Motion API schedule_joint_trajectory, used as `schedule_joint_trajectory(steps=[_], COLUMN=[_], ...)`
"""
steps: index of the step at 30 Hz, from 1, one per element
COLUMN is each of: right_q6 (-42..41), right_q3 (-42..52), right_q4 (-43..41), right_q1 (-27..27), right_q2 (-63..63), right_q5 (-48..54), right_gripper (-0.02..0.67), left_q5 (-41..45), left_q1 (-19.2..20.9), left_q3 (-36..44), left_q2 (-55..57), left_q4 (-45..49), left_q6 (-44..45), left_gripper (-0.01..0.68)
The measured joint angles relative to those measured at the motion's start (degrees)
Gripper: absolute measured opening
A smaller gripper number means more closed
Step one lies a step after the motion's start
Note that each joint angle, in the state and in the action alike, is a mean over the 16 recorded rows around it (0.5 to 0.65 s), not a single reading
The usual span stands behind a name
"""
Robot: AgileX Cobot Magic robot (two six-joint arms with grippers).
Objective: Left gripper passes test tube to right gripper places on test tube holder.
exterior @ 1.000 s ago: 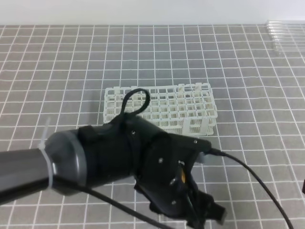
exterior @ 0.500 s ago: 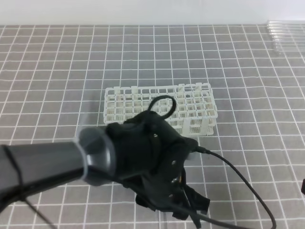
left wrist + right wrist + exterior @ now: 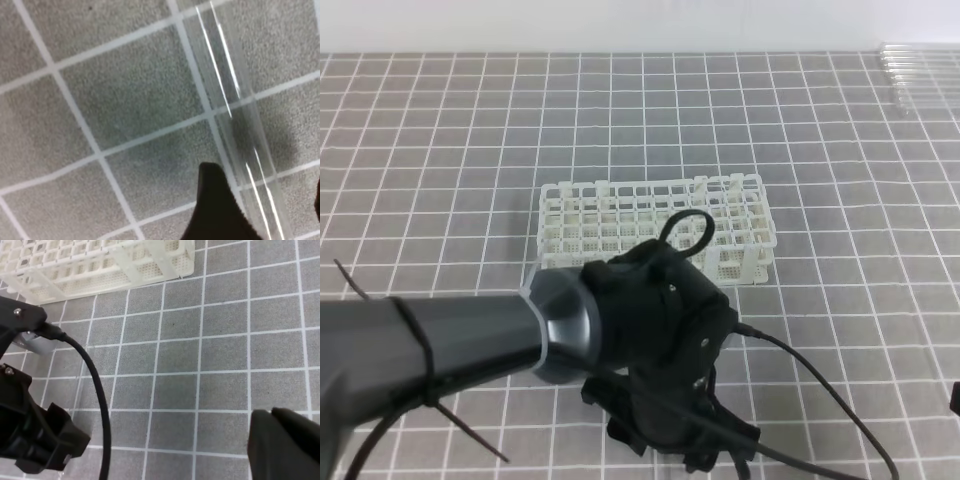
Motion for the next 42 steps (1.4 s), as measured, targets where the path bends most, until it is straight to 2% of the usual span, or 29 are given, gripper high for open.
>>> schedule_joint_trajectory(steps=[9, 14, 25, 32, 42], right_q6=[-0.04, -0.36, -1.08, -1.11, -2.32], right_q3=[0.00, 0.00, 0.00, 0.00, -0.40], right_q4=[0.25, 0.51, 1.03, 1.10, 1.96], right_q1=[0.00, 0.00, 0.00, 0.00, 0.00], right_q2=[0.00, 0.00, 0.00, 0.00, 0.00], right_q5=[0.07, 0.07, 0.07, 0.07, 1.02], right_gripper=[-0.013, -0.013, -0.013, -0.013, -0.013], left_q5=[0.10, 0.35, 2.00, 2.84, 2.35], left_q1=[0.20, 0.37, 0.59, 0.61, 0.61], left_q3=[-0.15, -0.26, -0.30, -0.24, -0.72], left_q2=[1.77, 2.35, 2.55, 2.20, -2.48], left_q4=[-0.80, -1.14, -1.74, -1.53, 0.01], left_q6=[0.31, 1.12, 7.29, 12.65, 15.30], left_gripper=[0.367, 0.333, 0.129, 0.051, 0.056])
